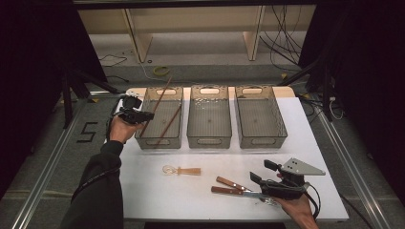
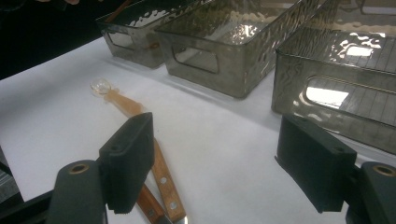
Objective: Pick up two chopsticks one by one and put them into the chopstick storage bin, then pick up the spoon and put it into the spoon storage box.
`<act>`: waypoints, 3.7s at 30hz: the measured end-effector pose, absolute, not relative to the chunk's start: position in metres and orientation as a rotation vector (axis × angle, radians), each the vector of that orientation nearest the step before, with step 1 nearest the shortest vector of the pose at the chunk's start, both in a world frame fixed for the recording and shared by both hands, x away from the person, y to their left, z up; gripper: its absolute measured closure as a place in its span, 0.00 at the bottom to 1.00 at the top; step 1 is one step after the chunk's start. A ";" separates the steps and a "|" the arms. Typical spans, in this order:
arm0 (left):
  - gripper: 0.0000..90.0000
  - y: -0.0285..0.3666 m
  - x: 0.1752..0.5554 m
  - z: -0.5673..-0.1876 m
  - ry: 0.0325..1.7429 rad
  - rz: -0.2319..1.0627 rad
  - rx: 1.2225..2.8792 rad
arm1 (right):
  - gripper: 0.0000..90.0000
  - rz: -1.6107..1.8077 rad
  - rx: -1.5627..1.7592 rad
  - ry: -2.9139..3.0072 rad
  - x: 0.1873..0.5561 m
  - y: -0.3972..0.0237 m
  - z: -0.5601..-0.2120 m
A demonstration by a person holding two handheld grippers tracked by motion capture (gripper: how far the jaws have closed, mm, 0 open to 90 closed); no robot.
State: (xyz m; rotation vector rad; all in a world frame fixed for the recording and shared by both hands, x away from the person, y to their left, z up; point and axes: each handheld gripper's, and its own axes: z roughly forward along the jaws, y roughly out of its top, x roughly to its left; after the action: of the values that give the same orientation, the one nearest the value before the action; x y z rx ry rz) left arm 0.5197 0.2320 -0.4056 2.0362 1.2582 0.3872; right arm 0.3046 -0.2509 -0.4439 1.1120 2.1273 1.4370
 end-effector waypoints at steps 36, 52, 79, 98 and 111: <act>0.48 0.237 0.503 -0.395 1.207 0.309 1.975 | 0.31 1.434 1.116 2.131 0.304 -0.251 -0.444; 0.32 0.209 0.458 -0.385 0.976 0.258 2.019 | 0.31 1.432 1.114 2.129 0.304 -0.250 -0.444; 0.25 0.155 0.423 -0.406 0.718 0.144 2.261 | 0.31 1.440 1.113 2.133 0.305 -0.252 -0.445; 0.24 0.132 0.415 -0.424 0.625 0.114 2.411 | 0.31 1.445 1.106 2.136 0.306 -0.250 -0.445; 0.24 0.122 0.416 -0.439 0.593 0.090 2.481 | 0.31 1.444 1.106 2.137 0.306 -0.250 -0.445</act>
State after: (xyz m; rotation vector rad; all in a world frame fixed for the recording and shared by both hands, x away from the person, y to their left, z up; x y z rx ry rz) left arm 0.4164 0.1217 -0.4385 2.4808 0.5932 0.0900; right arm 0.3063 -0.2504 -0.4450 1.1063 2.1368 1.4438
